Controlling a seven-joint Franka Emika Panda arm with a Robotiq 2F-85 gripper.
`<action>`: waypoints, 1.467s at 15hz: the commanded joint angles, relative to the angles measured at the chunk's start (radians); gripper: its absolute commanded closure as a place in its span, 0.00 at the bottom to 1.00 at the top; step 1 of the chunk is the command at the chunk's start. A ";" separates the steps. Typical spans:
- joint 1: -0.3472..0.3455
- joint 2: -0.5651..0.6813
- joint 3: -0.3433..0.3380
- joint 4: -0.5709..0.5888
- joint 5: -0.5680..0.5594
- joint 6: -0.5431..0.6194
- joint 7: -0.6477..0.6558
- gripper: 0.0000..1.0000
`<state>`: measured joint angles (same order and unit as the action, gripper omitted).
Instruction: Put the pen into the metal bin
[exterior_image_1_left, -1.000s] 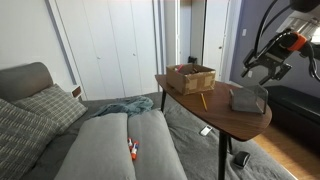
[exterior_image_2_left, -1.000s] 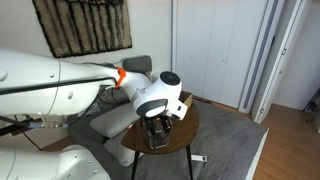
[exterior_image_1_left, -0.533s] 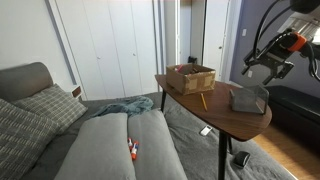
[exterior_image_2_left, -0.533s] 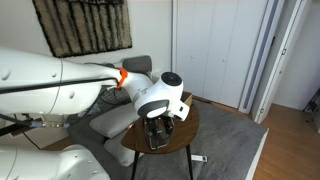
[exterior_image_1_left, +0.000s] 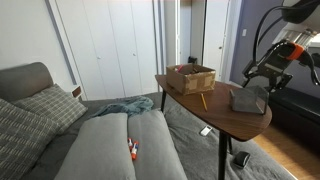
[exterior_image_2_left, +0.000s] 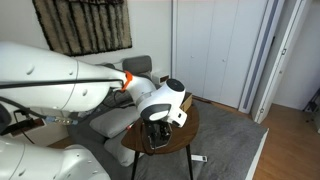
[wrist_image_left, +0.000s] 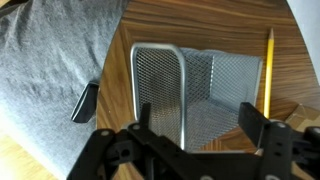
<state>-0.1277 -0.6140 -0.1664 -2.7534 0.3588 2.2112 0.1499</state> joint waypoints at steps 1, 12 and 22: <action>0.004 0.017 0.002 0.002 0.017 0.006 -0.025 0.41; 0.028 0.001 0.149 0.065 -0.076 -0.010 0.041 1.00; 0.019 0.075 0.328 0.172 -0.382 -0.041 0.230 0.49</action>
<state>-0.1059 -0.5549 0.1323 -2.6372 0.0471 2.2104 0.3272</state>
